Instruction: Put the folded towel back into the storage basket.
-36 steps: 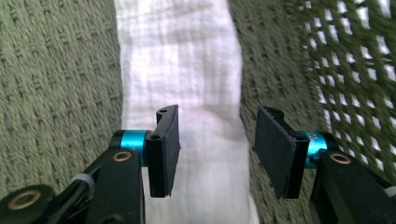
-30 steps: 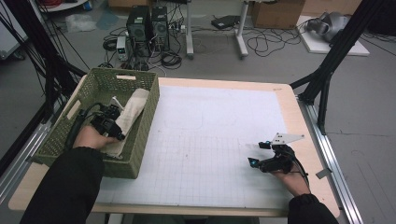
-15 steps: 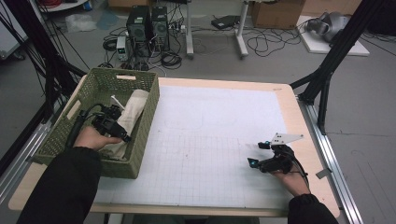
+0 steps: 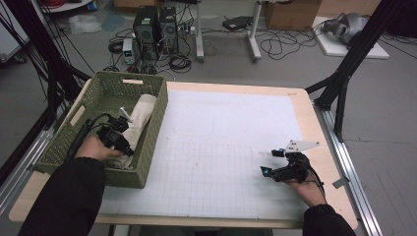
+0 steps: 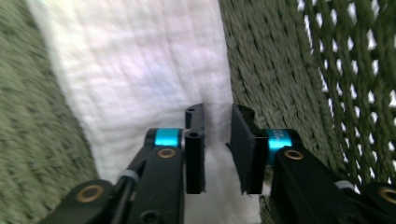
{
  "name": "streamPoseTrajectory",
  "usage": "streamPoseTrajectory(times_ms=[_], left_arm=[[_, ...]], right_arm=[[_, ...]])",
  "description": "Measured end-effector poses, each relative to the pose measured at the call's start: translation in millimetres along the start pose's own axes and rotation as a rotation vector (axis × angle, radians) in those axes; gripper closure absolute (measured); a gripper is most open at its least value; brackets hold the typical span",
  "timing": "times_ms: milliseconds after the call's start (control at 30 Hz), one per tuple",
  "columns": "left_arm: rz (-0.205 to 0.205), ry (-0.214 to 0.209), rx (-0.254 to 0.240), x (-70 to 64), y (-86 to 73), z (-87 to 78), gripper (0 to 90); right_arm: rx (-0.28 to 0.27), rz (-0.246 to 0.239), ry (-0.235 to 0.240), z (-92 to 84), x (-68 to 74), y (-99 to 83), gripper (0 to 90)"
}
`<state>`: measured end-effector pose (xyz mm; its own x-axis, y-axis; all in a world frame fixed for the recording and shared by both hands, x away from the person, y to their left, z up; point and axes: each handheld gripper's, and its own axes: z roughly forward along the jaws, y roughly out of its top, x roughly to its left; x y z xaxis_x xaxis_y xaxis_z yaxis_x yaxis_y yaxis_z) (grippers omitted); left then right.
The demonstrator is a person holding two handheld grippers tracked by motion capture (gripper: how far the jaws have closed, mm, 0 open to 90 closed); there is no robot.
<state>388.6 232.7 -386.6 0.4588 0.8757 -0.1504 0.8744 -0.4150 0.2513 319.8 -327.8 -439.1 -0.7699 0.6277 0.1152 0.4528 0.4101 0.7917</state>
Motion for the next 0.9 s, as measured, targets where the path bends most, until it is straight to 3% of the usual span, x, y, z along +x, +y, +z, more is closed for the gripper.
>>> streamPoseTrajectory(times_ms=[167,367,500,733,867,900], left_arm=[[-0.029,0.002,-0.189,2.9,-0.6,-18.7,64.5],[-0.073,-0.055,-0.323,5.2,-0.8,-29.5,57.4],[-0.081,-0.08,-0.379,4.5,0.4,-32.0,53.0],[-0.121,-0.122,-0.435,7.4,-1.5,-35.1,48.0],[-0.155,-0.198,-0.487,10.3,-4.3,-38.3,46.0],[-0.166,-0.235,-0.511,11.2,-5.3,-38.9,45.6]], right_arm=[[-0.013,-0.006,-0.004,-2.1,1.0,1.7,12.1],[-0.029,0.001,-0.01,-6.1,0.9,3.0,12.1],[-0.037,-0.001,-0.017,-7.6,1.2,3.8,12.0],[-0.046,0.002,-0.024,-10.0,1.7,4.5,12.0],[-0.051,0.002,-0.027,-11.7,1.9,4.3,12.0],[-0.054,0.006,-0.028,-12.4,2.0,4.4,12.0]])
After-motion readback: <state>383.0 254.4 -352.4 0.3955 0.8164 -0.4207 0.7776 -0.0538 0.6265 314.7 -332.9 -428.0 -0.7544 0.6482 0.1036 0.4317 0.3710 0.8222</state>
